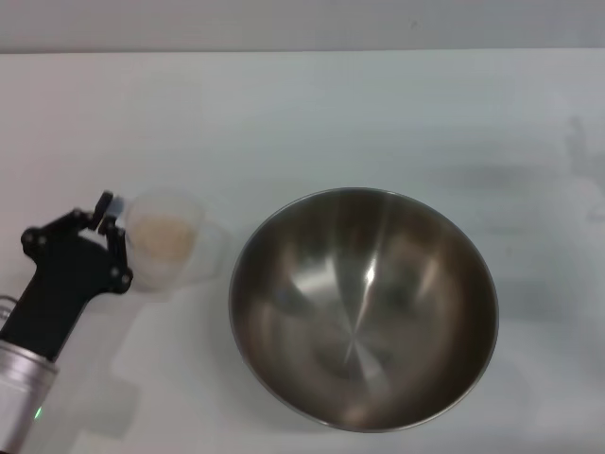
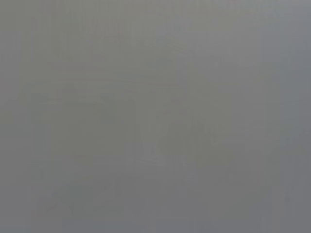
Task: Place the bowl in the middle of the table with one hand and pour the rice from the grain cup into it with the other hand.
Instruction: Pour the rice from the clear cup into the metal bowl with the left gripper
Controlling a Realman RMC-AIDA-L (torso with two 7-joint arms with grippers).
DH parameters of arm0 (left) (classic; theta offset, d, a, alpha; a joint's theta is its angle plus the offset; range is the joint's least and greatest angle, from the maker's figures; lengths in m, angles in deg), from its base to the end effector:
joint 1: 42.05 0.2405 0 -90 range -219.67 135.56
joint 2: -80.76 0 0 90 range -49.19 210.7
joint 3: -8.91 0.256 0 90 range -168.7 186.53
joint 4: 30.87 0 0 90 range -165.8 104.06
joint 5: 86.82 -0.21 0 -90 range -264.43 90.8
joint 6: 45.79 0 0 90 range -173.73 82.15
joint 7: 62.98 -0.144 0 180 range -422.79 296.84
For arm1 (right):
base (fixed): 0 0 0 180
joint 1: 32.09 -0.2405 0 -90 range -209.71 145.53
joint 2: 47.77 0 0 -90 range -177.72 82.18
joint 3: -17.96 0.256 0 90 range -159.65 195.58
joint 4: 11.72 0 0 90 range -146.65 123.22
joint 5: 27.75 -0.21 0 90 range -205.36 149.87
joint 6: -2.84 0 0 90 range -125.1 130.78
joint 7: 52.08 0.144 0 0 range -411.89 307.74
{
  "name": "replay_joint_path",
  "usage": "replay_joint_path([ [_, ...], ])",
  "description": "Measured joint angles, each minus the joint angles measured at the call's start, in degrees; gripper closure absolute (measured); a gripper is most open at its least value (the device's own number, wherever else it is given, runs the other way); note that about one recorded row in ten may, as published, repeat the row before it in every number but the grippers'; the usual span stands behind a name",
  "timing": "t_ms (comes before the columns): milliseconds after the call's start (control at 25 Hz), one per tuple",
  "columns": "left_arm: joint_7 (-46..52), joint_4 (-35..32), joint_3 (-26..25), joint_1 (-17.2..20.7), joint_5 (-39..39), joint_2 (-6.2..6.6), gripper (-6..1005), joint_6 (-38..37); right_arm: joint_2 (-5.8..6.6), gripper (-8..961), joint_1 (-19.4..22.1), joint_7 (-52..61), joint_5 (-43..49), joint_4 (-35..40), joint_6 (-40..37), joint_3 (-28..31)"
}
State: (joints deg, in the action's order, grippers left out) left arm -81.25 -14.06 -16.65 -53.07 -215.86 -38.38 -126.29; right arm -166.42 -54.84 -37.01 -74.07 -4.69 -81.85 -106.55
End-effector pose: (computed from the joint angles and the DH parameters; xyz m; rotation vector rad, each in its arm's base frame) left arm -0.3142 0.2299 -0.0597 -1.8110 -0.0888 -0.5521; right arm 0.3203 0.3103 0.0298 -1.4076 0.4116 0.9520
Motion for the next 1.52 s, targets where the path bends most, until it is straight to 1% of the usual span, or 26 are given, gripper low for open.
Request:
replay_joint_path([
  [120, -9.04, 1.9, 0.16, -1.15, -0.18, -0.01, 967, -3.36, 0.07, 455, -0.21, 0.01, -0.22, -0.14, -0.02, 0.0],
  [160, -14.99, 2.38, 1.01, -2.47, -0.4, -0.02, 966, -5.94, 0.12, 455, -0.4, 0.01, -0.25, -0.29, -0.04, 0.04],
  [200, -14.99, 2.38, 1.01, -2.47, -0.4, -0.02, 966, -5.94, 0.12, 455, -0.4, 0.01, -0.25, -0.29, -0.04, 0.04],
  [400, -29.3, 1.65, 4.64, -7.2, -0.51, -0.04, 962, -11.8, 0.28, 455, -0.55, -0.27, -0.26, -0.43, -0.81, 1.09],
  [440, -29.3, 1.65, 4.64, -7.2, -0.51, -0.04, 961, -11.8, 0.3, 455, -0.57, -0.29, -0.26, -0.43, -0.96, 1.25],
  [480, -36.2, 0.69, 7.22, -9.36, -0.59, -0.01, 960, -13.74, 0.33, 455, -0.63, -0.32, -0.26, -0.44, -1.19, 1.45],
  [520, -38.15, 0.29, 8.1, -9.93, -0.59, 0.0, 960, -14.3, 0.38, 455, -0.72, -0.32, -0.26, -0.44, -1.3, 1.55],
  [560, -42.93, -0.87, 10.66, -11.49, -0.61, 0.0, 959, -15.95, 0.52, 455, -0.93, -0.37, -0.28, -0.44, -1.51, 1.59],
  [600, -42.93, -0.87, 10.66, -11.49, -0.61, 0.0, 958, -15.95, 0.52, 455, -0.93, -0.37, -0.28, -0.44, -1.51, 1.59],
  [640, -45.16, -1.49, 12.1, -12.31, -0.61, 0.0, 957, -17.01, 0.59, 455, -0.99, -0.37, -0.28, -0.45, -1.66, 1.59],
  [720, -50.7, -3.15, 15.9, -14.06, -0.62, 0.02, 956, -19.56, 0.7, 455, -1.09, -0.39, -0.28, -0.57, -2.28, 1.59],
  [760, -55.5, -3.94, 18.37, -14.91, -0.62, 0.02, 955, -20.28, 0.72, 455, -1.06, -0.41, -0.28, -0.78, -3.15, 1.58],
  [800, -55.5, -3.94, 18.37, -14.91, -0.62, 0.02, 954, -20.28, 0.72, 455, -1.06, -0.41, -0.28, -0.78, -3.15, 1.58],
  [920, -62.4, -5.09, 21.59, -15.77, -0.63, 0.04, 952, -20.12, 0.62, 455, -0.75, -0.48, -0.28, -1.03, -4.18, 1.58],
  [960, -65.63, -6.25, 23.38, -16.35, -0.63, 0.04, 951, -20.03, 0.51, 455, -0.52, -0.6, -0.28, -1.2, -4.97, 1.58],
  [1000, -65.63, -6.25, 23.38, -16.35, -0.63, 0.04, 951, -20.03, 0.51, 455, -0.52, -0.6, -0.28, -1.2, -4.97, 1.58],
  [1120, -70.17, -7.49, 24.54, -16.88, -0.63, 0.01, 948, -19.55, 0.34, 455, -0.26, -1.25, -0.28, -1.27, -5.38, 1.58],
  [1160, -73.83, -8.09, 25.18, -16.99, -0.63, 0.01, 948, -19.06, 0.16, 455, -0.21, -2.3, -0.24, -1.27, -5.4, 1.58],
  [1200, -73.83, -8.09, 25.18, -16.99, -0.63, 0.01, 947, -19.06, 0.16, 455, -0.21, -2.3, -0.24, -1.27, -5.4, 1.58],
  [1320, -78.23, -8.73, 25.88, -17.06, -1.14, 0.07, 944, -18.83, -0.1, 455, -0.2, -3.95, 0.01, -1.26, -5.4, 1.58],
  [1520, -82.53, -9.88, 25.95, -16.86, -3.42, 0.18, 941, -19.08, -0.1, 455, -0.18, -4.54, 0.1, -1.23, -5.34, 1.58],
])
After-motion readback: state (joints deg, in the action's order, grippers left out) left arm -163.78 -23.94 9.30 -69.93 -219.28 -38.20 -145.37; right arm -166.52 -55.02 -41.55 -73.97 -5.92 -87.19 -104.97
